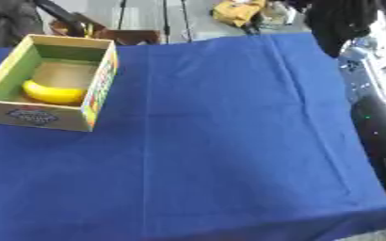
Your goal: Pick up objects on the table and place them in the box.
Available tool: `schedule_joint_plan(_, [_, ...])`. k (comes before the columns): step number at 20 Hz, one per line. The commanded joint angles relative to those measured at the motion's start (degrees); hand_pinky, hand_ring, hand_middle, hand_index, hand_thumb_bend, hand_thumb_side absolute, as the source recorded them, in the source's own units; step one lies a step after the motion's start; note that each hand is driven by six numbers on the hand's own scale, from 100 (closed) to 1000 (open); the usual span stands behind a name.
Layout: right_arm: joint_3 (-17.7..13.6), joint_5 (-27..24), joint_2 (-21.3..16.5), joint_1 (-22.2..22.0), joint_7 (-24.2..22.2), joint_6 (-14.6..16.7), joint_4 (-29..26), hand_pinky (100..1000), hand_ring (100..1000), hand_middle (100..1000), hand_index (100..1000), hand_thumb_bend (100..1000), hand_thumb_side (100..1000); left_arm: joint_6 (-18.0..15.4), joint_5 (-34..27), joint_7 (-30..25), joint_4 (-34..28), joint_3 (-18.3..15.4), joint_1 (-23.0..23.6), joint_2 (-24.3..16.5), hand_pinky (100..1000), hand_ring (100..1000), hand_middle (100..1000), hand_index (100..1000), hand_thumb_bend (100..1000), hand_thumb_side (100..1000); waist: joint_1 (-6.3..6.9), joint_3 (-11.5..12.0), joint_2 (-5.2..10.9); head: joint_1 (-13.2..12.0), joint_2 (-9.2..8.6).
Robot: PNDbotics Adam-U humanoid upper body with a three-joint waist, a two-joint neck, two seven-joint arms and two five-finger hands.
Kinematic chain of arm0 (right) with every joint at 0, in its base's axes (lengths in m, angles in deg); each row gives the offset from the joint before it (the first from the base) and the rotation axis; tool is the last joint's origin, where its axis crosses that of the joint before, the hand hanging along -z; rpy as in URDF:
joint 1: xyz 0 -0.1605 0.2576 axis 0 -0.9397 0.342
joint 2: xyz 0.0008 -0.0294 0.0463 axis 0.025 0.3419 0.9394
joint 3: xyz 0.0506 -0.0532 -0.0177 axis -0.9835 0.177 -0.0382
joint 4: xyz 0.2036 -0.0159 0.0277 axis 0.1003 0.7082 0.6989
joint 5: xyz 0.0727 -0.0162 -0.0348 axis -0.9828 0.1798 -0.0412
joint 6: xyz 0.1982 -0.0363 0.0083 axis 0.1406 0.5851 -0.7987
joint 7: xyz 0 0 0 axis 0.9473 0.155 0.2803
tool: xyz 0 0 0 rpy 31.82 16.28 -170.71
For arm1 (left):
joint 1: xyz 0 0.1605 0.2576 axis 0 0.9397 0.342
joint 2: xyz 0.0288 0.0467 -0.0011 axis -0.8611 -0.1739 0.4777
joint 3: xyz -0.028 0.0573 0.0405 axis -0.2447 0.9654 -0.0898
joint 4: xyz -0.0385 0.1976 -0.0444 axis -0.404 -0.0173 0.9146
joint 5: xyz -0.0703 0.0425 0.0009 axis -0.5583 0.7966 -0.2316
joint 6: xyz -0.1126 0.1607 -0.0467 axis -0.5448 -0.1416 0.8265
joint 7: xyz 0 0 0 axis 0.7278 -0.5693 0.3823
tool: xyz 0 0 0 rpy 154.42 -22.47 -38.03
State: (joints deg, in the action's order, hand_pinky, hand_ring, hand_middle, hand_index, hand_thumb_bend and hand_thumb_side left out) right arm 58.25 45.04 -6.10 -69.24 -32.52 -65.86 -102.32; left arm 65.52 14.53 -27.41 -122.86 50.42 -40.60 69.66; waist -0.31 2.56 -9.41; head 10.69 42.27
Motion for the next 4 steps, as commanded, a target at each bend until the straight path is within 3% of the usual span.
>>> schedule_joint_plan(1, [-1.05, 1.54, -0.58, -1.5, 0.31, -0.04, -2.41, 733, 886, 798, 660, 100, 821, -0.04, 0.42, 0.59, -0.47, -0.7, -0.14, -1.19, 589, 562, 519, 583, 416, 867, 0.2, -0.39, 0.54, -0.65, 0.0])
schedule_joint_plan(4, [-1.22, 3.79, 1.08, -3.72, -0.2, -0.25, -2.79, 737, 893, 802, 660, 100, 827, -0.07, 0.8, 0.73, -0.41, -0.75, -0.05, -1.08, 590, 563, 520, 583, 415, 869, 0.51, -0.91, 0.28, -0.98, -0.12])
